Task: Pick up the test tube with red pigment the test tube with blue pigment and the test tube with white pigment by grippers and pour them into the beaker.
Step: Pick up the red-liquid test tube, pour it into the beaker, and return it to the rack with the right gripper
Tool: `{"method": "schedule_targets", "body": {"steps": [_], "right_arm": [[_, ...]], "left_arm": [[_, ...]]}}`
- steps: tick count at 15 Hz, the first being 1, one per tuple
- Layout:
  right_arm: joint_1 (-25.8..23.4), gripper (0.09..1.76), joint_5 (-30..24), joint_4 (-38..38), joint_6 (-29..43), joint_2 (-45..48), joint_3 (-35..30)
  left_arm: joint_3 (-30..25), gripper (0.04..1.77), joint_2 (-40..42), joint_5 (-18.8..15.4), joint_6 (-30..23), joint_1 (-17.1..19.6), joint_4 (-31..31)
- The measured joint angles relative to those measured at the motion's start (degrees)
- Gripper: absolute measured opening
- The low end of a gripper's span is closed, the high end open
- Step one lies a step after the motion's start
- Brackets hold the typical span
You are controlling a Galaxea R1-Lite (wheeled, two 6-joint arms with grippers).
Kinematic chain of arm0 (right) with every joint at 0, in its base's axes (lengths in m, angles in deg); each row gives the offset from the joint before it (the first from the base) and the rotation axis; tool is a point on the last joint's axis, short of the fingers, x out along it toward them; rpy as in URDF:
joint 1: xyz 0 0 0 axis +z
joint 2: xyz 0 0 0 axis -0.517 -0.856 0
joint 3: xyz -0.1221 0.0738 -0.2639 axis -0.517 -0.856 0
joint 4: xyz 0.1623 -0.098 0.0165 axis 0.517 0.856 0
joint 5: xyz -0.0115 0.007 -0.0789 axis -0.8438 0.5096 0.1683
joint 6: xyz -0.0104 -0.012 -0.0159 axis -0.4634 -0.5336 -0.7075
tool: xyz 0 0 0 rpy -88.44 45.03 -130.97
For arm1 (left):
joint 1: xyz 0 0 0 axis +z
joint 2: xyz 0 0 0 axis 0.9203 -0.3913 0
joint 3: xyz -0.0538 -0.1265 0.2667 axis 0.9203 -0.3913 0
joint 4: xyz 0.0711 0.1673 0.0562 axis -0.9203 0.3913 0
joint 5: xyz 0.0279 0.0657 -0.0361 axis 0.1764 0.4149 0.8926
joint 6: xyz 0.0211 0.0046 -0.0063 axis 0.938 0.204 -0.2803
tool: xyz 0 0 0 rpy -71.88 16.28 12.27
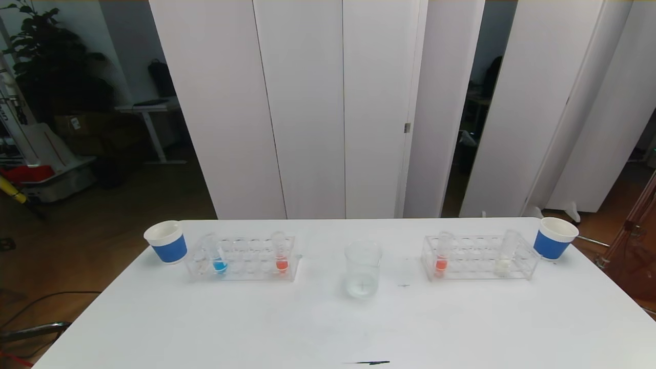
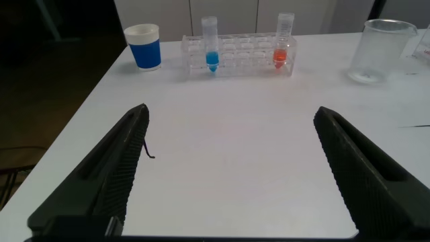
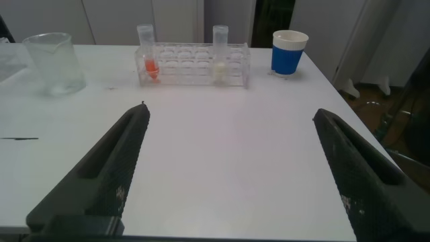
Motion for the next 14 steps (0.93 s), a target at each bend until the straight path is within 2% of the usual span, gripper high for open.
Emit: {"method": "schedule_targets", "body": {"steps": [14], "right_arm": [[0.0,1.74,0.0,0.0,0.0,0.0,0.0]], "left_arm": [[0.0,1.75,0.0,0.0,0.0,0.0,0.0]]}}
